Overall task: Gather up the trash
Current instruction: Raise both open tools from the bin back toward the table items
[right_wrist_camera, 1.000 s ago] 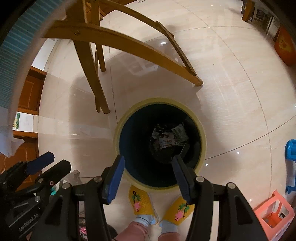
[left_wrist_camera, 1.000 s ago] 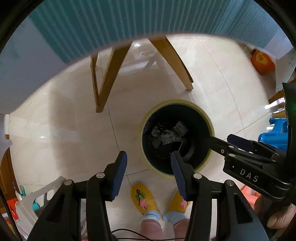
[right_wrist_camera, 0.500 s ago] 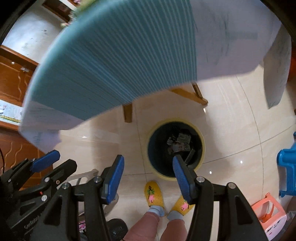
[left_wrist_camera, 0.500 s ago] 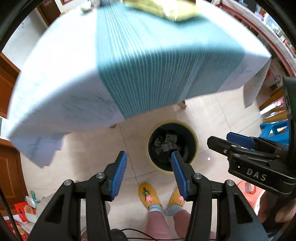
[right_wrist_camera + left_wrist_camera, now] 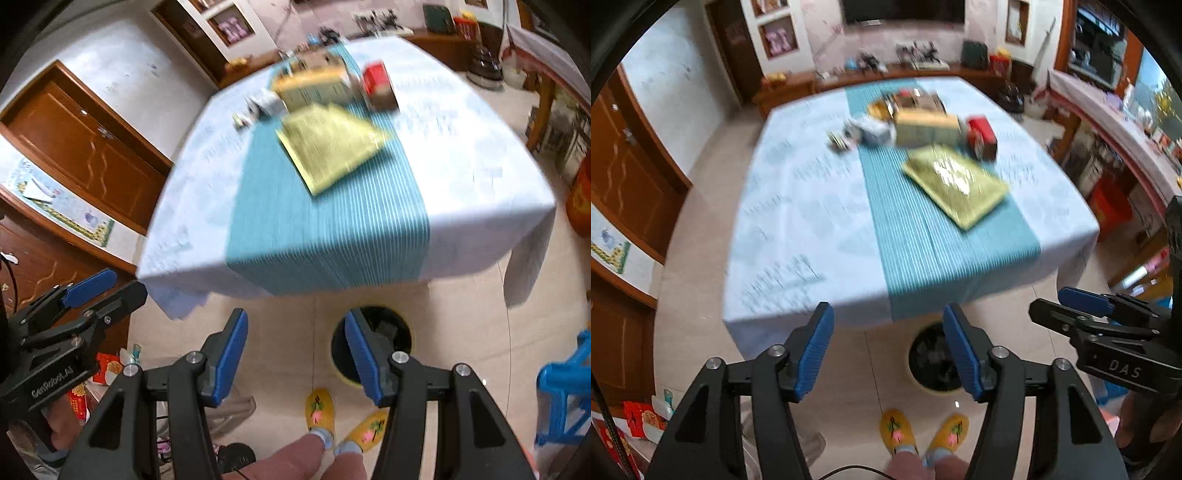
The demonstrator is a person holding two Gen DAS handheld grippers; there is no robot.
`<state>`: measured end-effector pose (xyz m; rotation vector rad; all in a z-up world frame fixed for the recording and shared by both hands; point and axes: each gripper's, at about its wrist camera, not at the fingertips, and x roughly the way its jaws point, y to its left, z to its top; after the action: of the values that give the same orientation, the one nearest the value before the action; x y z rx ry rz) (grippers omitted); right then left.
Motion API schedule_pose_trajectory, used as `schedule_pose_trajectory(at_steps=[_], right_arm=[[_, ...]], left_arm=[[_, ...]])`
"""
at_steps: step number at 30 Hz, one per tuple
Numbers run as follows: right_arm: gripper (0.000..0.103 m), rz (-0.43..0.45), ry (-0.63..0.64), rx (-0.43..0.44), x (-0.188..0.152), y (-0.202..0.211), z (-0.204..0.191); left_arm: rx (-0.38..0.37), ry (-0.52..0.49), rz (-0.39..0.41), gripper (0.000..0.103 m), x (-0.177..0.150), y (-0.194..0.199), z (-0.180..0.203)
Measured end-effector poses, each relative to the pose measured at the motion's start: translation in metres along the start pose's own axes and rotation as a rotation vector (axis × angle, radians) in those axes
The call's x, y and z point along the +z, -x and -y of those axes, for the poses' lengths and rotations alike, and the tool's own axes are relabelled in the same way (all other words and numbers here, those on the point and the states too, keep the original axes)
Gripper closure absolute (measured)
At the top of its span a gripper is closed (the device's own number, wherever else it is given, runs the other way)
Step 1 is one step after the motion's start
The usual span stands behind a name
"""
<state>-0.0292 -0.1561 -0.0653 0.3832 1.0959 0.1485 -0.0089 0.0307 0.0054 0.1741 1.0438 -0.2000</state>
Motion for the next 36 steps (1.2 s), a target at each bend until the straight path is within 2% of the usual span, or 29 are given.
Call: schedule_pose_trajectory(at_steps=[5,9,12,14,16,19,26,32,36], right_arm=[[0.048,0.066,0.063,0.016,0.027,0.026,-0.010],[0.039,0.101,0.106,0.024,0.046,0.040,-0.017],[0.039,0.116,0.130,0.031,0.057,0.046,-0.019],[0.039,0.117,0.144,0.033,0.064,0.049,-0.020],[0.039,0.115,0.159,0.033,0.070,0.050,-0.020],[0.039,0.100,0.186,0.025,0.081,0.043,-0.020],[0.035,0.052,0.193,-0.022,0.110,0.011,-0.016],[0.035,-0.011,0.187,-0.083,0.149,-0.034,-0.018],[0.035,-0.084,0.154,-0.115,0.182,-0.079,-0.016]], left_arm=[[0.042,0.036,0.077,0.038,0.026,0.034,-0.005],[0.057,0.063,0.117,0.038,0.037,0.048,-0.005],[0.044,0.091,0.125,0.038,0.042,0.056,-0.006],[0.026,0.113,0.125,0.035,0.045,0.058,-0.007],[0.011,0.128,0.131,0.028,0.046,0.060,-0.008],[0.002,0.131,0.144,0.027,0.050,0.058,-0.010],[-0.014,0.116,0.114,0.027,0.077,0.029,-0.024],[-0.062,0.119,0.053,0.027,0.117,-0.027,-0.057],[-0.099,0.107,0.023,0.027,0.145,-0.069,-0.083]])
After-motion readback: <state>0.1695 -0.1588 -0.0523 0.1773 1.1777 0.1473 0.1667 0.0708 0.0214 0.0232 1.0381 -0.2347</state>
